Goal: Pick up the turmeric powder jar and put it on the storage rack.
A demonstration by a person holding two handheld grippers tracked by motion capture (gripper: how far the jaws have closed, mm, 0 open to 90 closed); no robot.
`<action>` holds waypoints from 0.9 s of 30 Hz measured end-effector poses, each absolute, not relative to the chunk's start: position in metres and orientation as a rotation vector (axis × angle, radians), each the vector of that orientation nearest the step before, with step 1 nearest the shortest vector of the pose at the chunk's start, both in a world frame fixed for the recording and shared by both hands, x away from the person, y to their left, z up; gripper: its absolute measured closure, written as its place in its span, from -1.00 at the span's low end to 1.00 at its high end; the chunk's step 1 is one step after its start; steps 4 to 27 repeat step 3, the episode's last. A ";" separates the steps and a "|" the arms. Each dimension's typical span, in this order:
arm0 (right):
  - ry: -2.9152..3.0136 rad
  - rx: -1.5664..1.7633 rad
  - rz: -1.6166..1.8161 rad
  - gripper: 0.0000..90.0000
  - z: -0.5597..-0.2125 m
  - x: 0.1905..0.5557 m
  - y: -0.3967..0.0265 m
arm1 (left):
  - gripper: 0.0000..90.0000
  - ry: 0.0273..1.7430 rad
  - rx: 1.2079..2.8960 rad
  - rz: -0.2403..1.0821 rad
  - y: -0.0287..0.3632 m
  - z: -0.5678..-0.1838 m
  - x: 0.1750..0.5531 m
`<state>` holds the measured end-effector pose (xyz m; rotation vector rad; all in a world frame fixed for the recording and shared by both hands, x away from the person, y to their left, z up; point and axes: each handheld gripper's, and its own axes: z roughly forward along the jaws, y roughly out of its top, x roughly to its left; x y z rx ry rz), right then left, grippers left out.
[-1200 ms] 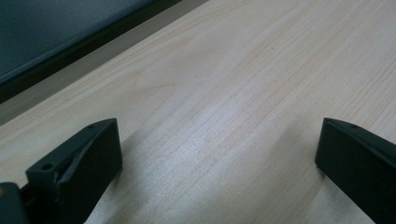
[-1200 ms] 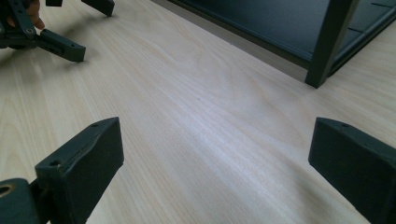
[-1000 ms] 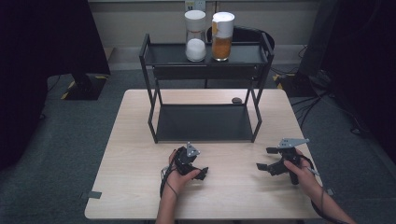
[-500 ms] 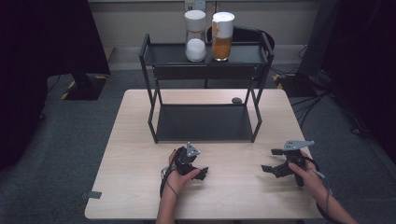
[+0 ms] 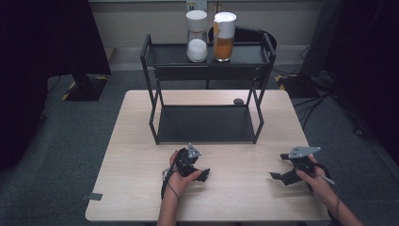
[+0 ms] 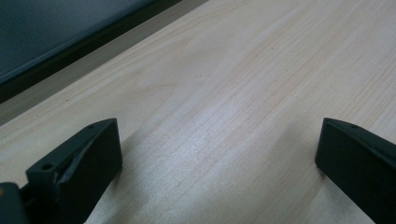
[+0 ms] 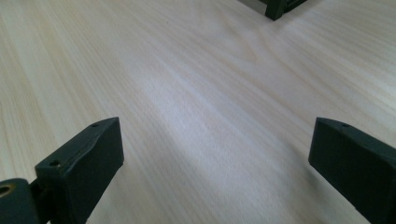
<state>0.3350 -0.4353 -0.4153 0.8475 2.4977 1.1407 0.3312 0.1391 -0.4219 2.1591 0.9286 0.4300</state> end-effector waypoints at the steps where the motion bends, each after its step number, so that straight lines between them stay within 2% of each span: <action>1: 2.502 0.843 1.128 -0.95 -0.414 0.334 -0.435 | -1.00 0.929 2.159 0.430 0.139 -0.422 0.331; 27: 2.507 0.824 1.094 -0.95 -0.412 0.331 -0.435 | -1.00 0.929 2.159 0.430 0.139 -0.422 0.331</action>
